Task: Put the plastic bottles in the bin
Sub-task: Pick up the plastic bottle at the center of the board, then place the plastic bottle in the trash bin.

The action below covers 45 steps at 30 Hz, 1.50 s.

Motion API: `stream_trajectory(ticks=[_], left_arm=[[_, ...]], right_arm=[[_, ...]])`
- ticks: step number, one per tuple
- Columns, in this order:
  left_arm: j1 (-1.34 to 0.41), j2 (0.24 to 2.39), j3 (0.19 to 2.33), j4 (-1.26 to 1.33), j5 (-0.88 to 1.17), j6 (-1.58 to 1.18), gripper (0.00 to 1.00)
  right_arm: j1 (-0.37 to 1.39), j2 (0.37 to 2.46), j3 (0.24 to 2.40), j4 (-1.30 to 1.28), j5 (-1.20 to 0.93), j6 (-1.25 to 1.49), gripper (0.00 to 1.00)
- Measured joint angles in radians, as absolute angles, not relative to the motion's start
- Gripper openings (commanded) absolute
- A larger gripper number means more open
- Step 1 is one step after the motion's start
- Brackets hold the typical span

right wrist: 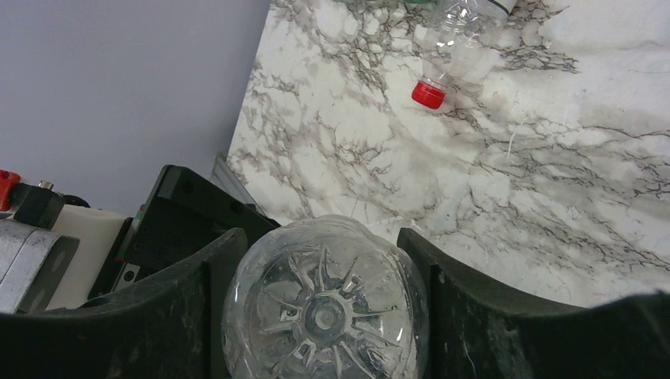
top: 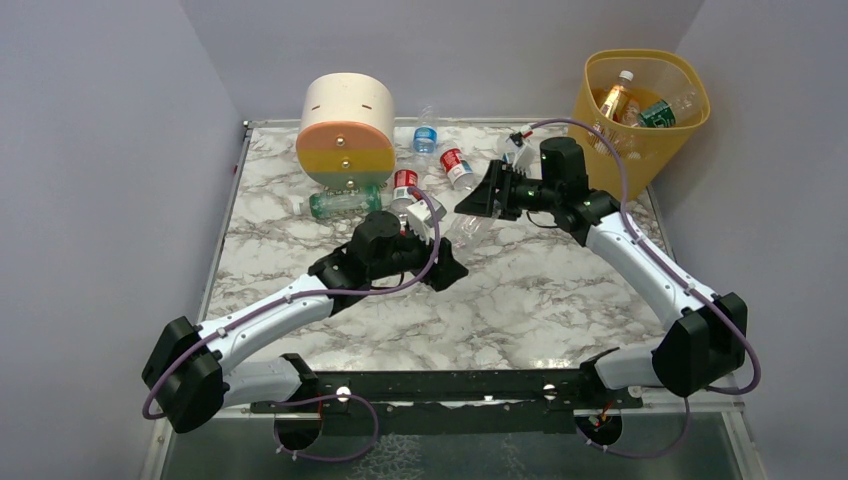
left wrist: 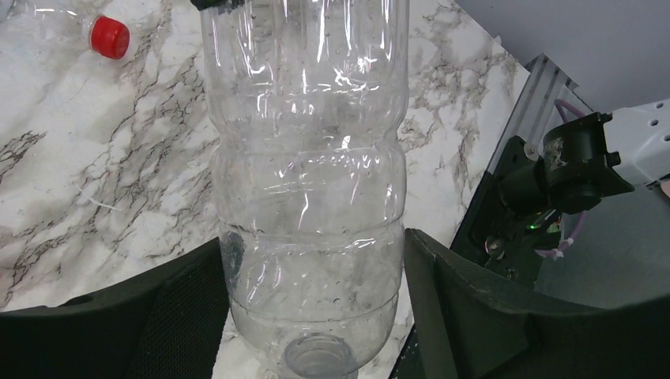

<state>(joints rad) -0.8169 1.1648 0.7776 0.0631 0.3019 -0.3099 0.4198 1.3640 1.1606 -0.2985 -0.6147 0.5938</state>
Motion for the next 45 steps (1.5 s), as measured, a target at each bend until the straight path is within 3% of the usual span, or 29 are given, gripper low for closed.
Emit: stream_trajectory(ticks=[2,3,21,32,37,45], left_arm=[[-0.818,1.162,0.778,0.062,0.298,-0.31,0.98],[-0.818,1.159,0.778,0.061,0.297,-0.31,0.99],[-0.818,0.993,0.954,-0.123,0.105,-0.302,0.99],[-0.818,0.951,1.05,-0.259,-0.023,-0.308,0.99],[-0.818,0.95,1.055,-0.288,-0.044,-0.307,0.99],[-0.818,0.949,1.052,-0.297,-0.054,-0.307,0.99]], right_arm=[[0.421,1.366,1.161,-0.299,-0.611,0.593,0.63],[0.422,1.367,1.161,-0.299,-0.609,0.593,0.63],[0.425,1.389,1.223,-0.315,-0.517,0.572,0.62],[0.41,1.481,1.55,-0.418,-0.384,0.501,0.63],[0.315,1.522,1.695,-0.455,-0.377,0.479,0.63],[0.014,1.542,1.808,-0.46,-0.378,0.503,0.63]])
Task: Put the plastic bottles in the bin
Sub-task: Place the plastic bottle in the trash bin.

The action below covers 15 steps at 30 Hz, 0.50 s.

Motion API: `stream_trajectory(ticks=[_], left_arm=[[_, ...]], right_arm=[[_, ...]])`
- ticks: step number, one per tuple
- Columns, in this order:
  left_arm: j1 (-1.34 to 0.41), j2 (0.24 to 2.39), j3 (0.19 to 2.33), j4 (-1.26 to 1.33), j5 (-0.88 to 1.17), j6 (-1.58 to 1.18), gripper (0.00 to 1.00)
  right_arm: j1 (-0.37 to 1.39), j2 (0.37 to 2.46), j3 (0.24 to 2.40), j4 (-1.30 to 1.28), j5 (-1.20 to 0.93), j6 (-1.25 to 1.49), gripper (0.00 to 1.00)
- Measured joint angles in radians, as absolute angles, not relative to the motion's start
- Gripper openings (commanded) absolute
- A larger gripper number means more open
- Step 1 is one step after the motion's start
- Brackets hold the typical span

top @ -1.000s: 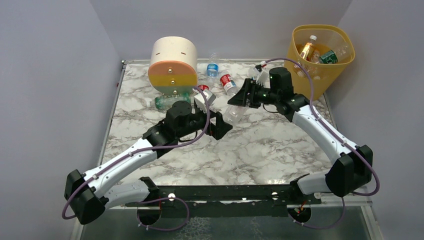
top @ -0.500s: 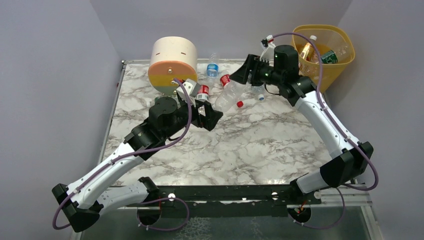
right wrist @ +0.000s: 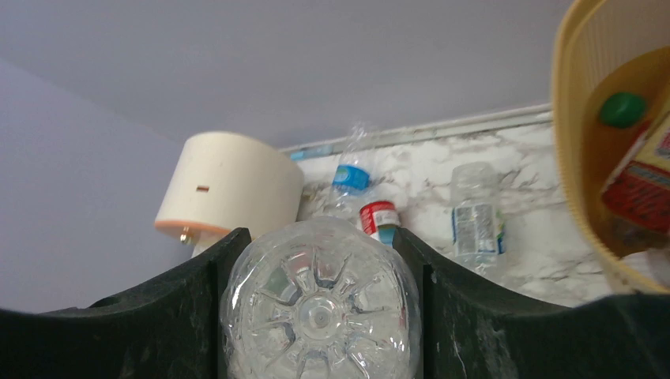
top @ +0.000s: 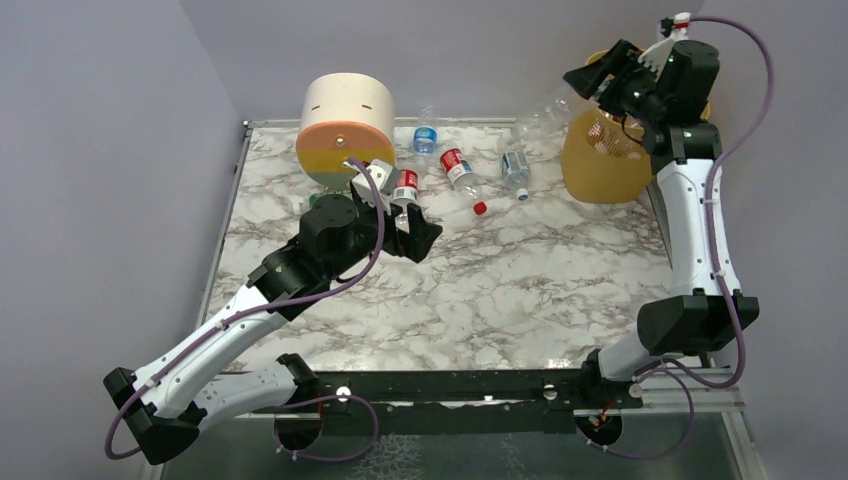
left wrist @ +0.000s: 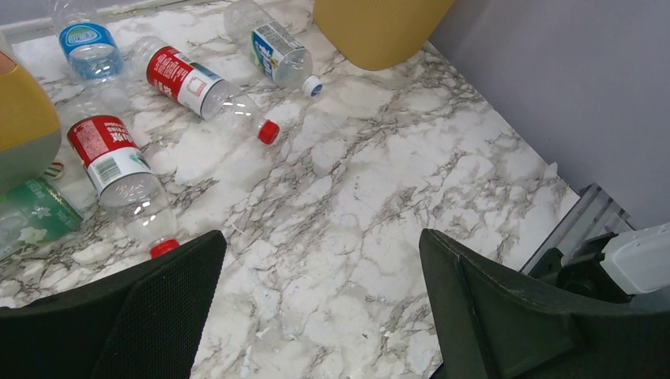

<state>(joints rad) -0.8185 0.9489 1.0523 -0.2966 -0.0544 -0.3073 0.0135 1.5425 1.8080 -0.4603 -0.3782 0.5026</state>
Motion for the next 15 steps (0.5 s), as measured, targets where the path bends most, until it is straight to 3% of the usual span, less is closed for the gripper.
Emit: stream_trajectory(ticks=[15], left_arm=[[-0.818,0.969,1.036,-0.297,-0.054,-0.307,0.99]], right_arm=[[-0.323,1.494,1.765,-0.337,-0.37,0.648,0.63]])
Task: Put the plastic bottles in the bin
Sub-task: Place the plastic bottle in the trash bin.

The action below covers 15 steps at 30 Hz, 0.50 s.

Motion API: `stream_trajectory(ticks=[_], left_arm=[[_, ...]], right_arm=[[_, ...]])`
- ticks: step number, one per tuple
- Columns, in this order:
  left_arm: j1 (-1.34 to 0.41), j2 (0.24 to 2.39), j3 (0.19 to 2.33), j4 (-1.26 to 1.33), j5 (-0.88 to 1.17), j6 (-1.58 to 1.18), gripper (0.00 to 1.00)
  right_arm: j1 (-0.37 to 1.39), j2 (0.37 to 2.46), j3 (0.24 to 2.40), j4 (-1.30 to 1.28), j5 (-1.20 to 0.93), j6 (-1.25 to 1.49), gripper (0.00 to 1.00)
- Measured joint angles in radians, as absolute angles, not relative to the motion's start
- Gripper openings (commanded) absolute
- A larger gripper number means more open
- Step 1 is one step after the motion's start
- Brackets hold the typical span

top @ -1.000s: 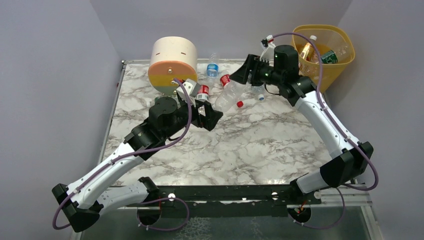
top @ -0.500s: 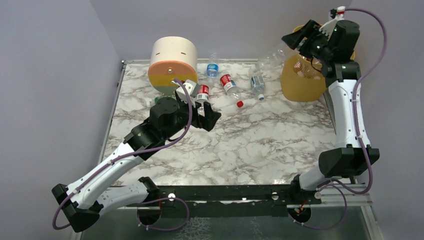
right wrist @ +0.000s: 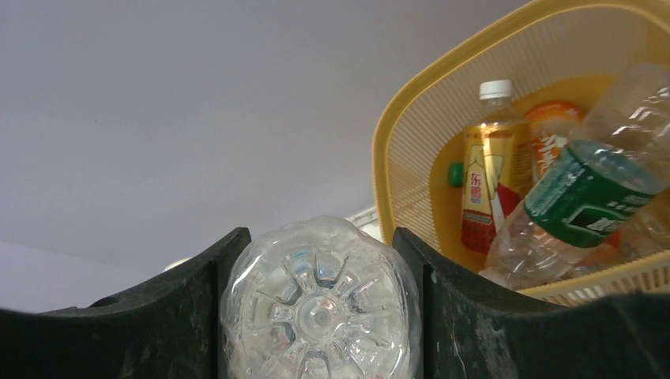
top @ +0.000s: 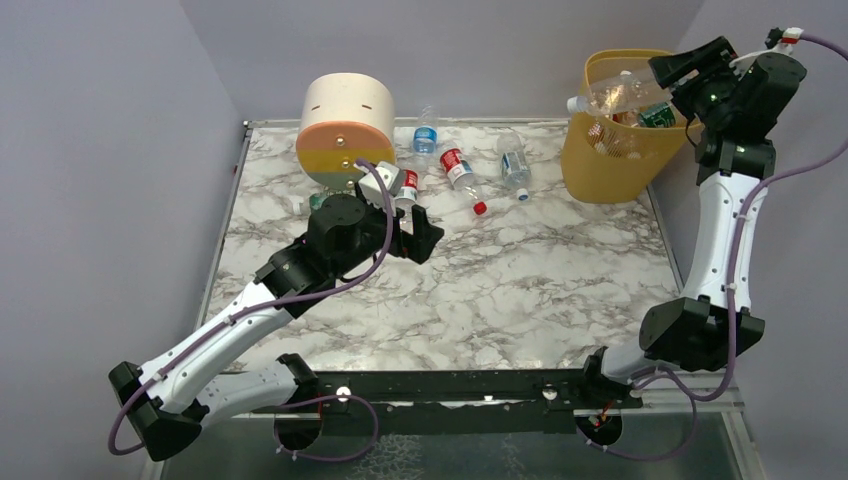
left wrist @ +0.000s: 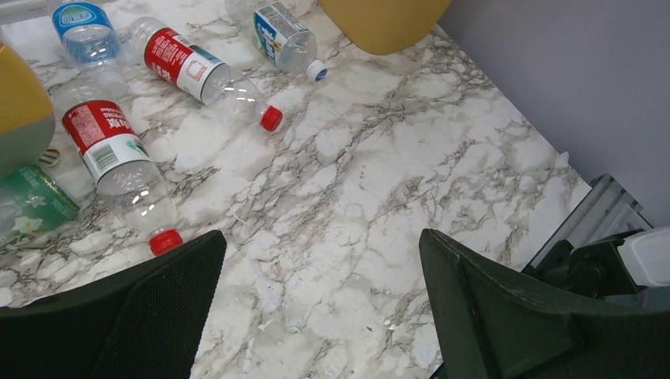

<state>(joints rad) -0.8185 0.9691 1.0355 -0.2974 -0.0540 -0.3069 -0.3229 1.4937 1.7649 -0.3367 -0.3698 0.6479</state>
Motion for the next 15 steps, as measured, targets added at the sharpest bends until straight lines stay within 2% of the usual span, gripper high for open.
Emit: stream_trajectory(ticks=[15], left_arm=[[-0.818,0.994,1.031,-0.294,-0.053,-0.307,0.99]], right_arm=[[-0.385,1.401,1.665,-0.228,-0.107,0.74,0.63]])
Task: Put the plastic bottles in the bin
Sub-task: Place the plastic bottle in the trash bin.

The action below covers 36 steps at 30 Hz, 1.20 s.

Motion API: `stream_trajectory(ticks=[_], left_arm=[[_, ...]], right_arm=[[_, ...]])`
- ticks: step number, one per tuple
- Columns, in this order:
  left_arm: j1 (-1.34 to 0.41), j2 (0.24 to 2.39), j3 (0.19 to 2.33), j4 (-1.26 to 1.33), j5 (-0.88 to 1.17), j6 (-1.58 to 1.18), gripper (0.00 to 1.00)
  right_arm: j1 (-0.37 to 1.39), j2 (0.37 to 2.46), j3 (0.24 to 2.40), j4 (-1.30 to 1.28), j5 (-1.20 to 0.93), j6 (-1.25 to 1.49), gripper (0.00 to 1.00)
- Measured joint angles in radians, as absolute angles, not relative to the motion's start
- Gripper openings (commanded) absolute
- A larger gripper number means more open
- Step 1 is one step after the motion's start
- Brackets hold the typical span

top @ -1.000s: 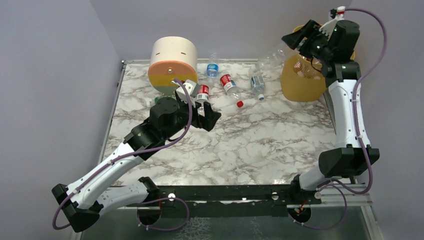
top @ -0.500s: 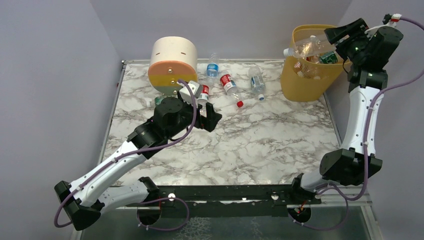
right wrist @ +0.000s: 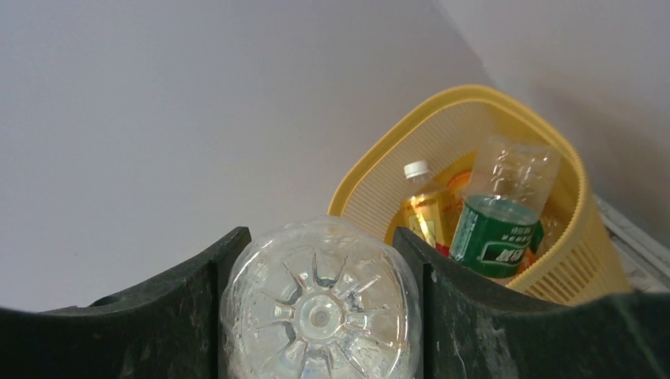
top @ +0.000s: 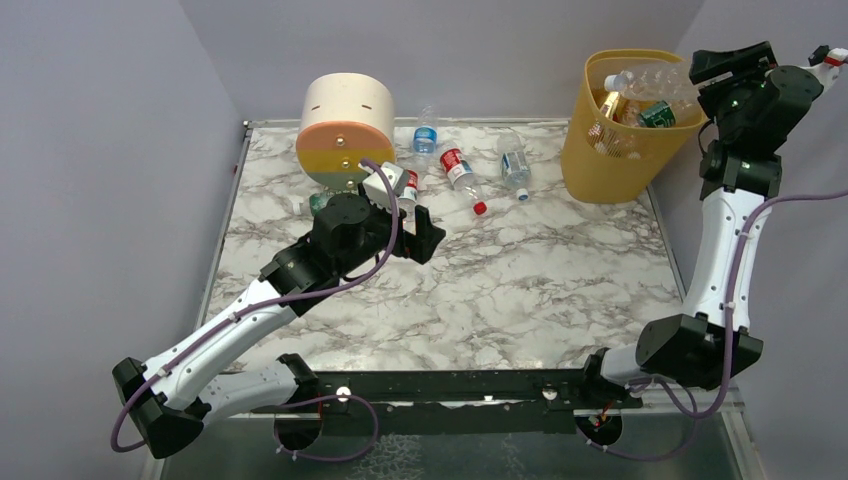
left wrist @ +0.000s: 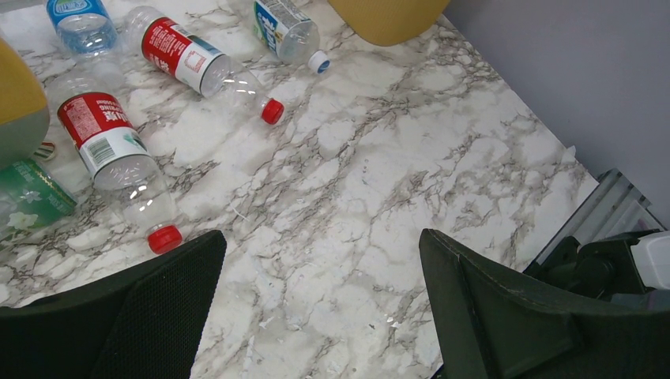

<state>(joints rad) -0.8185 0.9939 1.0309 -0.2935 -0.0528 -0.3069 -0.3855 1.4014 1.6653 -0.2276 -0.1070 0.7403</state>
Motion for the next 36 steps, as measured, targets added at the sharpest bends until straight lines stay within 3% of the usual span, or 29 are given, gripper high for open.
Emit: stream_trajectory(ticks=[11,27,36], left_arm=[[-0.818,0.994,1.015,-0.285,-0.051,-0.307,0.99],[-0.818,0.997,1.01,-0.271,-0.043,-0.308,0.99],[-0.818,0.994,1.005,-0.272,-0.038,-0.313,0.99]], right_arm=[[-0.385,1.437,1.682,-0.182,0.039,0.74,0.66],[-0.372,1.644,1.85,-0.271,0.043,0.719,0.68],[-0.282,1.71,1.946,-0.329,0.051,0.673,0.68]])
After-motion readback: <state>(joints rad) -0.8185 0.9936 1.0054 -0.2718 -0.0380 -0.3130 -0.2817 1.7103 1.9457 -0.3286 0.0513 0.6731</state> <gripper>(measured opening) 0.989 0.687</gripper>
